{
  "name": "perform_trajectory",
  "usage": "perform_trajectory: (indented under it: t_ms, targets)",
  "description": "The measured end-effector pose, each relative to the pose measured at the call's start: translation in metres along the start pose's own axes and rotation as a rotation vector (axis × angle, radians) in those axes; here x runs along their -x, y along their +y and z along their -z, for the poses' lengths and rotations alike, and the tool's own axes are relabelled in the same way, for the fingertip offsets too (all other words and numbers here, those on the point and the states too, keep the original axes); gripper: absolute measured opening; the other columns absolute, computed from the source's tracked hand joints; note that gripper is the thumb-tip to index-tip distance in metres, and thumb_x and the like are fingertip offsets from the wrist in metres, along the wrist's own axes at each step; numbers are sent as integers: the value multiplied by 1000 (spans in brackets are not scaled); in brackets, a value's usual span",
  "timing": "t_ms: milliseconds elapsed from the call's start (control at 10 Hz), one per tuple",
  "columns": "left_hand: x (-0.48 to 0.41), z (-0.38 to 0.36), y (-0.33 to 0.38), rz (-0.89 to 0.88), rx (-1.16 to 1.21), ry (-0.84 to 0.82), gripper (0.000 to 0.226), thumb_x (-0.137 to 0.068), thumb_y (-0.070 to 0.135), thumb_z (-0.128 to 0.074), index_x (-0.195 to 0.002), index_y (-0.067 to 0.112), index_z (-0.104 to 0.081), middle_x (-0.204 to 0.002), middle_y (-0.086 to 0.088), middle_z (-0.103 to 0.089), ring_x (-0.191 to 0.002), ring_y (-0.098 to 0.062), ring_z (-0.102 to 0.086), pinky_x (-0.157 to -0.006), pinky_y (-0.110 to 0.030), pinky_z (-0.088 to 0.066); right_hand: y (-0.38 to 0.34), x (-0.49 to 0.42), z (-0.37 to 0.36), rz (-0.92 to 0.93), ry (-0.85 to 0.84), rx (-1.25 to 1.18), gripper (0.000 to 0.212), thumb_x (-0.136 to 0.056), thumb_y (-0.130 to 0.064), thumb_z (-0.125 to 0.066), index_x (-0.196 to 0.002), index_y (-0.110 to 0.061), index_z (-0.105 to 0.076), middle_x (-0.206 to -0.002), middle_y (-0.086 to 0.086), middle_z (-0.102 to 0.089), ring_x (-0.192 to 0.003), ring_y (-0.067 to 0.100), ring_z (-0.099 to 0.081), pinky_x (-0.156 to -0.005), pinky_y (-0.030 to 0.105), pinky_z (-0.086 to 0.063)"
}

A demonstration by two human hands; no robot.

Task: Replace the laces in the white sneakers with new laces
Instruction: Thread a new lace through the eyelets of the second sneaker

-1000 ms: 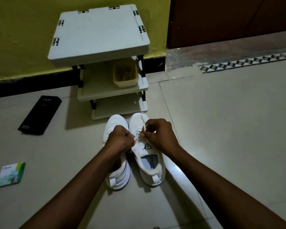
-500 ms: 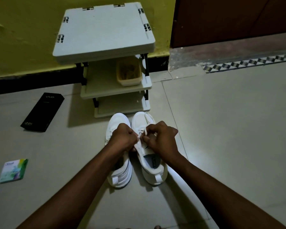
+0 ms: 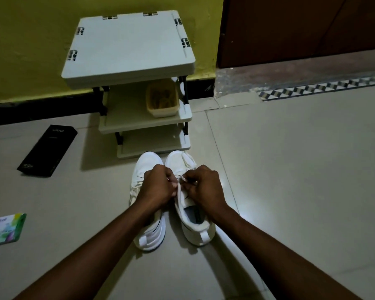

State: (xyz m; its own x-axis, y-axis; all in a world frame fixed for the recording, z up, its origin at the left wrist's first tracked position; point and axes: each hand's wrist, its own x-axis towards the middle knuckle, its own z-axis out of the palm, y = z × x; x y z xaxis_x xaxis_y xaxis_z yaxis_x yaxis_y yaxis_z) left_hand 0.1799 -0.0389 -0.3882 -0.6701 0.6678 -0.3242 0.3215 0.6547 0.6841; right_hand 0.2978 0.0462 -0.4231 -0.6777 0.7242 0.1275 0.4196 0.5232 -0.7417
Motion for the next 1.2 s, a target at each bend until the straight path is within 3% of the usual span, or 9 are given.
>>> perform_trajectory:
  t_ms: [200, 400, 600, 700, 800, 900, 1000, 1100, 1200]
  targets:
    - [-1, -5, -1, -127, -168, 24, 11, -86, 5, -57, -77, 11, -60, -83, -10, -69, -88, -31, -66, -79, -42, -55, 5, 4, -1, 19, -16, 15, 11, -78, -20, -78, -89, -17, -77, -82, 6, -68, -84, 25, -63, -73, 37, -50]
    - [-7, 12, 4, -250, -189, 239, 19, -82, -6, -52, -79, 11, -58, -85, -8, -66, -85, -31, -62, -74, -39, -46, 15, 15, -1, 30, 133, -82, 34, -73, -19, -80, -91, -22, -51, -88, -5, -51, -78, 12, -52, -66, 29, -46]
    - [-17, 33, 12, 30, 651, -37, 21, -106, 3, -40, -87, 12, -46, -63, -6, -64, -52, -20, -60, -49, -24, -43, 14, 16, -3, 23, 157, -114, 36, -77, -16, -78, -89, -22, -45, -86, -4, -47, -76, 9, -47, -64, 25, -41]
    - [-24, 53, 3, -313, 233, -77, 19, -106, 13, -47, -88, 15, -51, -68, 8, -51, -59, -11, -46, -53, -26, -39, 14, 18, -3, 8, 159, -123, 37, -77, -17, -79, -89, -23, -44, -87, -5, -47, -78, 8, -47, -65, 17, -36]
    - [-25, 68, 1, -525, -878, -95, 21, -96, 50, -59, -95, 30, -66, -96, 10, -51, -95, -13, -52, -69, -33, -42, 15, 18, -4, -5, 157, -89, 38, -79, -24, -79, -91, -26, -44, -90, -7, -48, -80, 8, -47, -68, 21, -40]
    - [-25, 69, -1, -663, -907, -52, 19, -94, 46, -64, -90, 29, -73, -99, 8, -51, -100, -17, -49, -71, -36, -47, 16, 19, -4, -11, 171, -82, 39, -79, -25, -78, -90, -30, -41, -89, -9, -46, -80, 12, -47, -72, 36, -46]
    - [-18, 68, 8, -398, 401, -39, 28, -105, 23, -51, -80, 15, -62, -87, -2, -70, -89, -22, -68, -82, -40, -57, 17, 19, -6, -19, 185, -88, 35, -80, -24, -77, -90, -27, -43, -87, -9, -47, -80, 14, -48, -71, 43, -47]
    - [-11, 67, 18, -268, 792, -40, 28, -111, 22, -37, -88, 14, -52, -59, 0, -52, -45, -12, -50, -43, -21, -41, 20, 20, -7, -29, 197, -94, 32, -82, -23, -75, -91, -27, -45, -87, -10, -48, -82, 17, -51, -73, 48, -48]
    - [-16, 75, -3, -693, -605, 180, 15, -105, 32, -51, -109, 33, -66, -80, 6, -68, -64, -13, -61, -48, -25, -43, 21, 20, -9, -37, 198, -83, 33, -81, -22, -76, -92, -27, -45, -88, -10, -48, -83, 15, -51, -73, 47, -49]
